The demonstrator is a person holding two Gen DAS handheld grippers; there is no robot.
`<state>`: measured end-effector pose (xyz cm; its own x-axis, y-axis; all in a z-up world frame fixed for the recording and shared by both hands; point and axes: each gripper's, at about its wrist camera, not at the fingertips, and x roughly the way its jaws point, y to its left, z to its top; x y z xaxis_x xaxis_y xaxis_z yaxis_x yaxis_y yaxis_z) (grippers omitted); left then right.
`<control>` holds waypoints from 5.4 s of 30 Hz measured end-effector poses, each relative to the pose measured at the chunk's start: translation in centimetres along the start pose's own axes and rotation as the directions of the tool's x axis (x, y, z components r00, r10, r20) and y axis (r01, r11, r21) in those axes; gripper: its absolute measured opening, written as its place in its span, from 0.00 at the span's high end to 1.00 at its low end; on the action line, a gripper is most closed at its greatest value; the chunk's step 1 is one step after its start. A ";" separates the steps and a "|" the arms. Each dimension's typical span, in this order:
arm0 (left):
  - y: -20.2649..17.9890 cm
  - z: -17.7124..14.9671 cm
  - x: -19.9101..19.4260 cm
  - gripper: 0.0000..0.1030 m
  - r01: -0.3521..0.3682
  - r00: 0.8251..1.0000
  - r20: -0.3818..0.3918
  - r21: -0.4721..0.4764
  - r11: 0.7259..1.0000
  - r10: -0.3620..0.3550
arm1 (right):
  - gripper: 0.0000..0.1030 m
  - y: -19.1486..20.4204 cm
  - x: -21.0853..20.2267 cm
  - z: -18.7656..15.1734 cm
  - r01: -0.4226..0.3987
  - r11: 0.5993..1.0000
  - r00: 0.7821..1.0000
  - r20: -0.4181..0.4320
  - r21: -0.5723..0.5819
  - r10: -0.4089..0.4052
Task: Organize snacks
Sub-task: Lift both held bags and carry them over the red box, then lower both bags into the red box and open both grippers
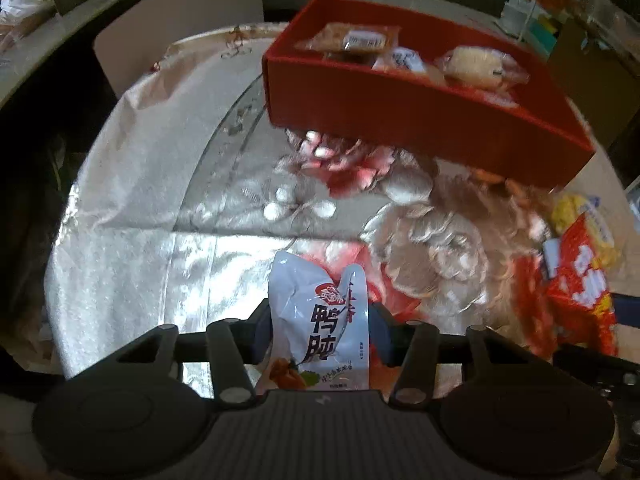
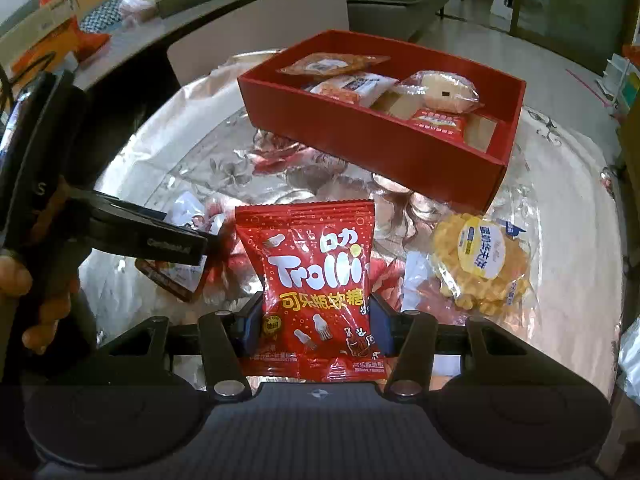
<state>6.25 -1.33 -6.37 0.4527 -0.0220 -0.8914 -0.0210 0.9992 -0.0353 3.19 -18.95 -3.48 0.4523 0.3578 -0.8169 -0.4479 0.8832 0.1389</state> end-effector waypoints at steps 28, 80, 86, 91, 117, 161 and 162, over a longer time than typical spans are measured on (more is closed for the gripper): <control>-2.3 4.6 -4.3 0.58 0.042 0.975 0.213 0.087 0.995 -0.060 | 0.41 -2.8 -1.8 4.3 0.039 0.992 0.990 0.129 0.117 -0.054; -4.8 11.4 -5.0 0.58 -0.050 0.911 0.412 0.155 0.987 -0.019 | 0.41 -6.4 -1.1 11.2 0.052 0.980 0.968 0.231 0.192 -0.097; -4.9 12.6 -4.3 0.58 -0.059 0.911 0.413 0.158 0.986 -0.011 | 0.41 -6.9 -0.6 11.9 0.055 0.979 0.969 0.227 0.194 -0.099; -5.0 13.3 -3.6 0.58 -0.067 0.912 0.411 0.161 0.985 -0.005 | 0.41 -7.4 0.1 12.6 0.060 0.978 0.971 0.218 0.199 -0.103; -5.4 16.5 0.6 0.58 -0.112 0.920 0.390 0.167 0.980 0.039 | 0.41 -9.7 4.1 14.5 0.089 0.971 0.982 0.145 0.221 -0.123; -5.9 17.7 4.8 0.48 -0.129 0.948 0.312 0.190 0.973 0.065 | 0.33 -10.8 8.1 14.8 0.099 0.969 0.993 0.045 0.224 -0.112; -5.9 17.7 4.8 0.47 -0.132 0.947 0.313 0.190 0.973 0.067 | 0.33 -10.8 8.1 14.8 0.102 0.969 0.992 0.047 0.225 -0.115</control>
<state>24.33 -6.69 -2.39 0.7067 0.0569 -0.7052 0.0894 0.9816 0.1688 23.12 -21.13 -3.31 0.5368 0.2673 -0.8003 -0.2145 0.9606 0.1769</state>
